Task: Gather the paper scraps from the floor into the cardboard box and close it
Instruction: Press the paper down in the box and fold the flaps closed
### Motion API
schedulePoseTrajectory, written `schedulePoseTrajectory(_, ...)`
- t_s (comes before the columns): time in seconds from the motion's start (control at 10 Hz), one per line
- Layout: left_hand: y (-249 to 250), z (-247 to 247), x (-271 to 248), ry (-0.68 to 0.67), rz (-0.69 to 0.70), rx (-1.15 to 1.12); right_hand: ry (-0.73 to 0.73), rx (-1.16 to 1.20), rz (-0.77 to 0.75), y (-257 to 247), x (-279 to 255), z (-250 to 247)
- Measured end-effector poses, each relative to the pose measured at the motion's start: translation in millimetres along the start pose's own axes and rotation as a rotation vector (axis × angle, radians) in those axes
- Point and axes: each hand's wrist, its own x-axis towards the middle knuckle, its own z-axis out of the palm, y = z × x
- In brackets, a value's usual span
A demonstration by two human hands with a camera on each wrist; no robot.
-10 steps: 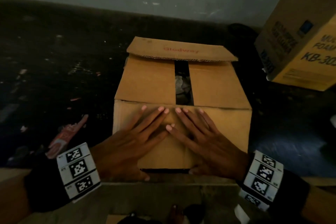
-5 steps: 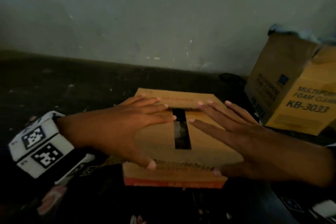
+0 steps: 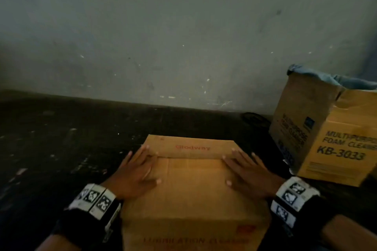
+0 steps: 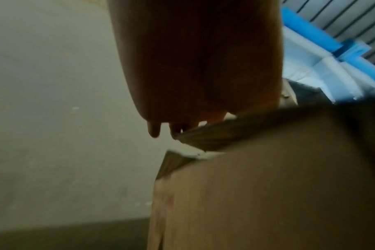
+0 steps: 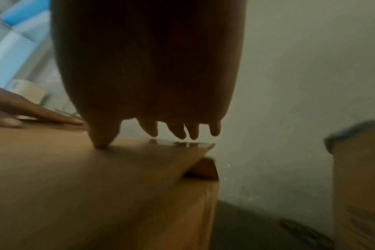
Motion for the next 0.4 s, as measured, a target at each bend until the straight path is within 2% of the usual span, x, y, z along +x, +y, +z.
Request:
schedulePoseTrajectory(0.1, -10, 24, 6, -0.07, -0.056, -0.292, -0.096, 0.195, 0.052, 2, 10, 33)
schedulePoseTrajectory(0.2, -14, 30, 8, -0.071, -0.061, -0.4, -0.058, 0.286, 0.055, 5, 14, 41)
schedulePoseTrajectory(0.3, -12, 25, 10, -0.089, -0.067, -0.402, -0.016, 0.352, 0.06, 7, 14, 43)
schedulePoseTrajectory(0.4, -9, 30, -3, 0.033, -0.028, -0.557, 0.006, 0.411, 0.067, 4, 13, 44)
